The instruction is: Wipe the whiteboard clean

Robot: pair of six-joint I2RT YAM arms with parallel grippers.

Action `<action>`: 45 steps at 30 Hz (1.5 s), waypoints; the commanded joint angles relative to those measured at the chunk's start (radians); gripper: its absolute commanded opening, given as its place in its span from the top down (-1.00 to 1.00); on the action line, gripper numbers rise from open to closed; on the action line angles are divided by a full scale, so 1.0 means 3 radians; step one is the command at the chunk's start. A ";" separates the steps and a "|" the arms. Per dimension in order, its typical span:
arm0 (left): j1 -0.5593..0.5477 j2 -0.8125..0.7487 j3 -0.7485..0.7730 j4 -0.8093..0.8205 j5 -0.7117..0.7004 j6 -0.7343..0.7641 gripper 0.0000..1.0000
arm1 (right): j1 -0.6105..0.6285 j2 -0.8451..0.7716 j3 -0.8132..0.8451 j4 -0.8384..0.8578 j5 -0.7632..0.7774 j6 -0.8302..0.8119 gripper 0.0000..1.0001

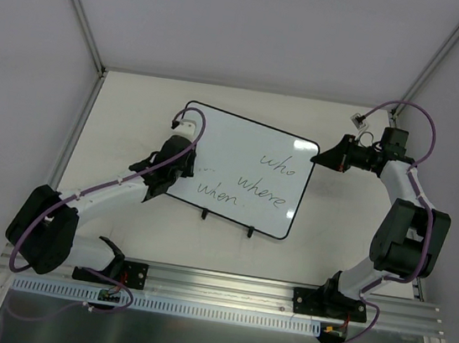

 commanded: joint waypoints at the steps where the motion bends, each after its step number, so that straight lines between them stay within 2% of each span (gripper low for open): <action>1: -0.0071 0.0039 0.0018 0.0233 0.0179 -0.0086 1.00 | -0.0023 -0.0080 -0.0034 0.0192 0.0290 -0.0342 0.99; 13: -0.0919 0.0652 0.0591 0.0254 0.0256 -0.0101 1.00 | -0.0023 -0.0086 -0.0024 0.0192 0.0305 -0.0332 0.99; 16: -0.0976 0.0724 0.0663 0.0228 0.0256 -0.0142 1.00 | -0.0023 -0.0091 -0.0039 0.0192 0.0320 -0.0337 0.99; 23: -0.0885 0.0576 0.0576 0.0152 -0.0035 -0.0112 1.00 | -0.0023 -0.0086 -0.0044 0.0192 0.0331 -0.0337 0.99; 31: -0.0532 0.0076 0.0045 0.0075 -0.0081 -0.0255 1.00 | -0.0018 -0.0065 -0.0039 0.0192 0.0325 -0.0337 0.99; 37: -0.0429 -0.0277 -0.0334 -0.0037 -0.0122 -0.0331 1.00 | -0.0018 -0.0055 -0.0024 0.0197 0.0326 -0.0337 0.99; 45: -0.0378 -0.0319 -0.0554 -0.0099 0.0036 -0.0597 1.00 | -0.0018 -0.0050 -0.0029 0.0197 0.0310 -0.0337 0.99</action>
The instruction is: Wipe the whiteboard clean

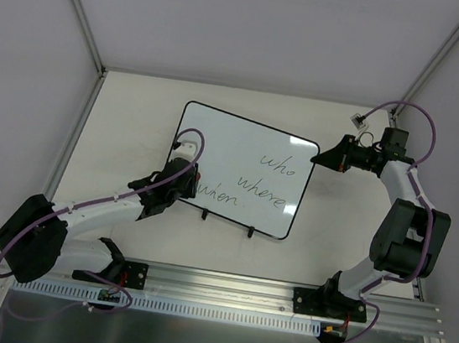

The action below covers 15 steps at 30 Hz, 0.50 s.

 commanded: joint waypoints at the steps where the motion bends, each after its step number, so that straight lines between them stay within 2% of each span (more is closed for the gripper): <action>1: 0.0046 0.0045 -0.0041 -0.0081 0.0095 -0.0188 1.00 | -0.0018 -0.0050 -0.0023 0.0194 0.0310 -0.0337 0.99; 6: -0.0138 0.0259 0.0250 -0.0061 0.0110 -0.0204 1.00 | -0.0018 -0.0075 -0.0023 0.0199 0.0331 -0.0337 0.99; 15: -0.0680 0.0960 0.0930 0.0093 0.0366 -0.0173 1.00 | -0.0018 -0.0085 -0.0028 0.0199 0.0326 -0.0327 0.99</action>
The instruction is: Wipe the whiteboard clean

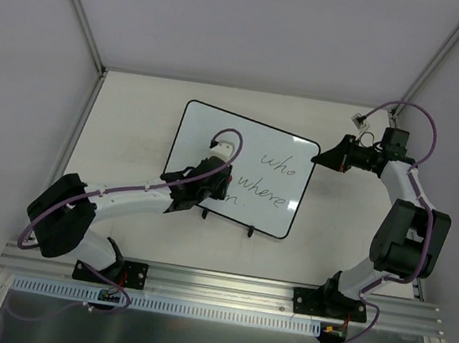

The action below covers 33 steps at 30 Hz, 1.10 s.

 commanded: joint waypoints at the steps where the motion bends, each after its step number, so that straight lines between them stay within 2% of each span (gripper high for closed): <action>1: -0.0229 0.0390 0.0267 0.0180 0.0381 -0.0095 1.00 | -0.0013 -0.0074 -0.0033 0.0197 0.0319 -0.0327 0.99; 5: -0.0434 0.0590 0.0406 0.0180 0.0453 -0.0146 1.00 | -0.0018 -0.0084 -0.0033 0.0197 0.0319 -0.0327 0.99; 12: -0.0378 0.0422 0.0141 0.0170 0.0223 -0.0294 1.00 | -0.0013 -0.0079 -0.0048 0.0197 0.0329 -0.0337 0.99; 19: -0.0112 0.0115 -0.0166 0.0053 -0.0043 -0.0351 1.00 | -0.0013 -0.0069 -0.0043 0.0198 0.0324 -0.0332 0.99; 27: 0.0511 -0.0314 -0.0545 -0.0044 -0.0155 -0.0423 1.00 | -0.0013 -0.0049 -0.0038 0.0203 0.0314 -0.0342 0.99; 33: 0.0727 -0.0473 -0.0663 -0.0055 -0.0217 -0.0402 1.00 | -0.0013 -0.0033 -0.0028 0.0198 0.0319 -0.0342 0.99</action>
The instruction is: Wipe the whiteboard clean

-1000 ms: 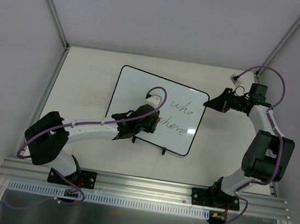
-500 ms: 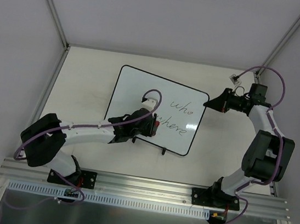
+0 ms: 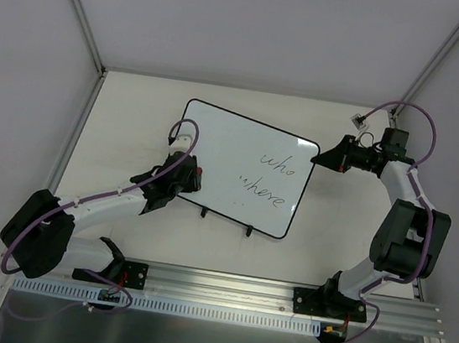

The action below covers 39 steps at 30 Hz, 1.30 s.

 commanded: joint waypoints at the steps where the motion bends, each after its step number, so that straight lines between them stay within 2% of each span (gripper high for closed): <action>1: 0.0118 0.0015 -0.0116 -0.0198 -0.0321 0.0006 1.00 | -0.0012 -0.0032 -0.0020 0.0204 0.0336 -0.0332 0.99; 5: 0.0138 0.0025 -0.0167 -0.0193 -0.0311 -0.0081 1.00 | -0.0017 -0.0032 -0.0020 0.0199 0.0336 -0.0332 0.99; 10: 0.0077 0.0112 -0.0137 -0.0178 -0.0071 -0.0193 1.00 | -0.0012 -0.0017 -0.0020 0.0204 0.0341 -0.0327 1.00; 13: -0.0142 0.0214 -0.0050 -0.0168 -0.0183 -0.0219 1.00 | -0.0012 -0.0017 -0.0015 0.0199 0.0341 -0.0322 0.99; 23: -0.0659 0.0690 0.0333 -0.0163 -0.0015 -0.0352 1.00 | -0.0017 -0.0027 -0.0015 0.0204 0.0336 -0.0317 0.99; 39: -0.1426 0.1477 0.1402 -0.0168 0.0185 0.0174 1.00 | -0.0012 -0.0073 -0.0035 0.0199 0.0356 -0.0312 0.99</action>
